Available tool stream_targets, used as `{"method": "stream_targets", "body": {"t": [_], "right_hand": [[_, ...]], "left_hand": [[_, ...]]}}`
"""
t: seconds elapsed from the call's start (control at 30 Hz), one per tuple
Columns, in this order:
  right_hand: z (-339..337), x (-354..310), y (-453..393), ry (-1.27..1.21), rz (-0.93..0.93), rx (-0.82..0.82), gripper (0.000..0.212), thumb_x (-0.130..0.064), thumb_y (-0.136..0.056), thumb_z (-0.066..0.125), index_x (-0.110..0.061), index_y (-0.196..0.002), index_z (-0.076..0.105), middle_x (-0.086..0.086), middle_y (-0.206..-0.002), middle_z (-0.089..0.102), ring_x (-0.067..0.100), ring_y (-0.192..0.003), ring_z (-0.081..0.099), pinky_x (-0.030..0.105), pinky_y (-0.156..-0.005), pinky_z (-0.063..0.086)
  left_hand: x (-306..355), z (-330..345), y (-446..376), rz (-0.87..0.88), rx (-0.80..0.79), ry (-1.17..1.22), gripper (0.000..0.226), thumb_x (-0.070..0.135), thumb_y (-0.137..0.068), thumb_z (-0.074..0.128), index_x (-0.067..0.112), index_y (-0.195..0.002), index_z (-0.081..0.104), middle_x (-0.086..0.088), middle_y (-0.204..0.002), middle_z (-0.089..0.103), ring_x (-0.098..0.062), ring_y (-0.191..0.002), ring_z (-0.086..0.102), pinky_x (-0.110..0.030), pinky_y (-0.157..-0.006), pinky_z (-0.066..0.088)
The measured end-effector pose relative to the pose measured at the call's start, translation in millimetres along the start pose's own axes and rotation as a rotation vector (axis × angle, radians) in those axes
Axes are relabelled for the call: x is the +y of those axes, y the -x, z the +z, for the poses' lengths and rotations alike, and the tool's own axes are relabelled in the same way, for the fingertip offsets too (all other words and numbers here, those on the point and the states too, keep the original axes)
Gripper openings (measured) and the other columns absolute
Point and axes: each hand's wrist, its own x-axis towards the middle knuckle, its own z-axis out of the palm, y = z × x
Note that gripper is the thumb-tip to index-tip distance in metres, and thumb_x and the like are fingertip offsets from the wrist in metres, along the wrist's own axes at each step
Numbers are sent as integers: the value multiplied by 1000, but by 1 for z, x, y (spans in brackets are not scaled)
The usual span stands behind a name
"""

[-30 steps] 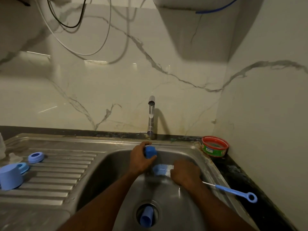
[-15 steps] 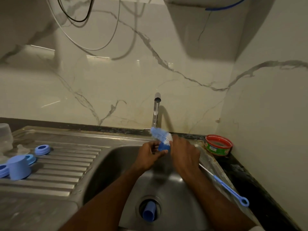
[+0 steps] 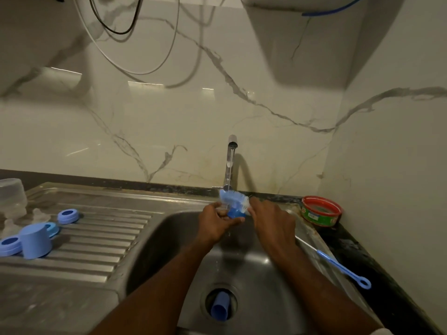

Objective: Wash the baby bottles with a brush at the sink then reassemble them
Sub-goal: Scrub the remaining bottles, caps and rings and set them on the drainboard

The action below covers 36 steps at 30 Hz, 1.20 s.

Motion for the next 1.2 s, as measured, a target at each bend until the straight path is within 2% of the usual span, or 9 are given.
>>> {"method": "stream_targets", "body": {"t": [0.07,0.13,0.3,0.5,0.73,0.9,0.97,1.1,1.2], "right_hand": [[1,-1,7,-49,-90,-16,30,-44,-100,55,-35,-128,54,-4,-121,64,21,-104,65,36,-86,52],[0,-1,12,-34,-141,22,27,-45,-102,50,-36,-128,55,-5,-118,66,21,-103,65,37,-84,52],[-5,5,2,-5,30,74,29,-39,-102,55,-29,-129,50,0,-119,65,19,-101,64,31,-72,41],[-2,0,16,-84,34,74,35,-44,-101,55,-27,-132,53,1,-120,68,18,-101,66,30,-79,51],[-5,2,4,-126,125,103,36,-43,-102,53,-23,-131,54,2,-116,67,18,-99,65,29,-75,48],[-5,-2,17,-96,70,92,36,-45,-103,51,-25,-133,54,2,-119,68,19,-101,66,29,-73,44],[-4,-7,18,-89,70,106,32,-43,-103,52,-26,-131,53,2,-117,68,19,-99,66,30,-71,43],[-6,-7,8,-102,115,152,36,-38,-101,58,-23,-133,50,2,-118,65,17,-97,65,27,-68,41],[-6,-5,6,-155,111,171,32,-37,-103,54,-22,-131,52,2,-118,66,18,-98,65,27,-69,41]], "left_hand": [[-15,-5,-8,-3,59,-42,73,58,-67,84,13,-121,67,-2,-112,74,-14,-102,71,-42,-93,58],[-16,-11,-9,-33,102,-58,68,45,-67,90,12,-122,66,-4,-113,73,-16,-103,70,-45,-94,58],[4,-2,-2,-81,18,97,88,21,-67,93,11,-142,47,-7,-124,70,-7,-97,70,-23,-82,60],[5,-2,-4,-59,45,77,37,23,-89,75,15,-124,65,-5,-118,73,-6,-97,69,-19,-75,56],[16,2,6,47,-183,198,32,22,-93,71,29,-122,62,17,-111,72,-2,-107,68,-18,-84,55],[9,-3,-1,-45,-47,250,16,26,-99,61,23,-115,66,-5,-115,74,-10,-100,72,-26,-84,58],[12,-1,-1,-125,-40,355,20,25,-102,56,17,-117,66,-9,-115,74,-14,-101,73,-30,-86,59],[31,8,6,-263,-253,760,30,26,-104,53,4,-122,63,-19,-118,72,-30,-116,68,-40,-102,54],[36,11,5,-304,-165,908,38,27,-102,55,0,-128,59,-23,-120,70,-33,-120,65,-41,-100,54]]}}
